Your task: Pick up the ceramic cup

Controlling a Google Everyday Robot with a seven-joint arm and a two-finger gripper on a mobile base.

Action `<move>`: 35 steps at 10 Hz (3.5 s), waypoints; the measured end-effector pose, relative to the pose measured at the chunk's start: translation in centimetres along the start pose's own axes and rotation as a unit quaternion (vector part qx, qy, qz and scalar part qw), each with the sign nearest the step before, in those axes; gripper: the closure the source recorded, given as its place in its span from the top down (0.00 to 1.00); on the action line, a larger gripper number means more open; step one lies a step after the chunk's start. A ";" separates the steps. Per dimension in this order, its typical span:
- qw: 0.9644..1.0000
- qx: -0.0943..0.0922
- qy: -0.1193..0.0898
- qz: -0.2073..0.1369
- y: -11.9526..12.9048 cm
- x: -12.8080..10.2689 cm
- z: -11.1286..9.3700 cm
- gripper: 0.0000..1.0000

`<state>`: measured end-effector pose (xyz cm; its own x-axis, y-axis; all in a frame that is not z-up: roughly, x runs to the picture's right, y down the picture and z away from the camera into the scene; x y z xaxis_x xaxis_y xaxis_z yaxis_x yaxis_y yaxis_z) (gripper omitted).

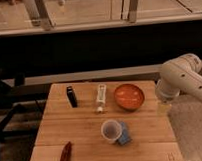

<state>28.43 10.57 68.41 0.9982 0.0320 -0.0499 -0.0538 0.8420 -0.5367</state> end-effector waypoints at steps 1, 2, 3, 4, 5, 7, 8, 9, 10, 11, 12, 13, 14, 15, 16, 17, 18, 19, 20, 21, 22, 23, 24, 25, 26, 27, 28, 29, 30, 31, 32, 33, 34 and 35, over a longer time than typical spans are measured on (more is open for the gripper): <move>1.000 0.000 0.000 0.000 0.0 0.0 0.0 0.80; 1.000 0.000 0.000 0.000 0.0 0.0 0.0 0.80; 1.000 0.000 0.000 0.000 0.0 0.0 0.0 0.80; 1.000 0.000 0.000 0.000 0.0 0.0 0.0 0.80; 1.000 0.000 0.000 0.000 0.0 0.0 0.0 0.80; 1.000 0.000 0.000 0.000 0.0 0.0 0.0 0.80; 1.000 0.000 0.000 0.000 0.0 0.0 0.0 0.80; 1.000 0.000 0.000 0.000 0.0 0.0 0.0 0.80; 1.000 0.000 0.000 0.000 0.0 0.0 0.0 0.80; 1.000 0.000 0.000 0.000 0.0 0.0 0.0 0.80; 1.000 0.000 0.000 -0.001 0.0 -0.1 0.0 0.80; 1.000 0.001 -0.001 -0.011 0.4 -0.6 0.1 0.80; 1.000 0.003 -0.001 -0.029 0.8 -1.8 0.2 0.80; 0.999 0.005 -0.001 -0.042 1.1 -3.0 0.2 0.80; 0.998 0.006 -0.002 -0.058 1.4 -4.4 0.3 0.80; 0.998 0.007 -0.002 -0.066 1.6 -5.0 0.3 0.80; 0.997 0.008 -0.002 -0.076 1.8 -5.4 0.3 0.80; 0.996 0.009 -0.002 -0.087 2.2 -5.8 0.2 0.80; 0.995 0.009 -0.003 -0.098 2.7 -6.4 0.2 0.80; 0.994 0.010 -0.003 -0.110 3.0 -7.2 0.1 0.80; 0.992 0.009 -0.005 -0.124 3.3 -8.4 0.0 0.80; 0.990 0.011 -0.005 -0.142 3.6 -9.8 -0.2 0.80; 0.988 0.011 -0.005 -0.155 4.1 -10.7 -0.3 0.80; 0.986 0.012 -0.004 -0.166 4.5 -11.1 -0.5 0.80; 0.983 0.012 -0.003 -0.182 4.9 -11.9 -0.7 0.80; 0.981 0.012 -0.002 -0.192 5.1 -12.4 -0.9 0.80; 0.979 0.012 0.000 -0.206 5.5 -13.4 -1.2 0.80; 0.975 0.011 0.000 -0.220 6.0 -14.7 -1.4 0.80; 0.972 0.010 -0.001 -0.235 6.5 -16.0 -1.5 0.80; 0.969 0.011 -0.003 -0.247 6.9 -16.7 -1.6 0.80; 0.967 0.008 -0.002 -0.253 7.3 -16.7 -1.6 0.80; 0.965 0.006 -0.001 -0.261 7.4 -16.9 -1.6 0.80; 0.963 0.003 -0.005 -0.270 7.7 -18.0 -1.5 0.80; 0.961 0.000 -0.006 -0.277 7.8 -18.8 -1.5 0.80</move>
<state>9.16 15.76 63.89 0.8736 -0.4157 0.2529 0.4864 0.7318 -0.4774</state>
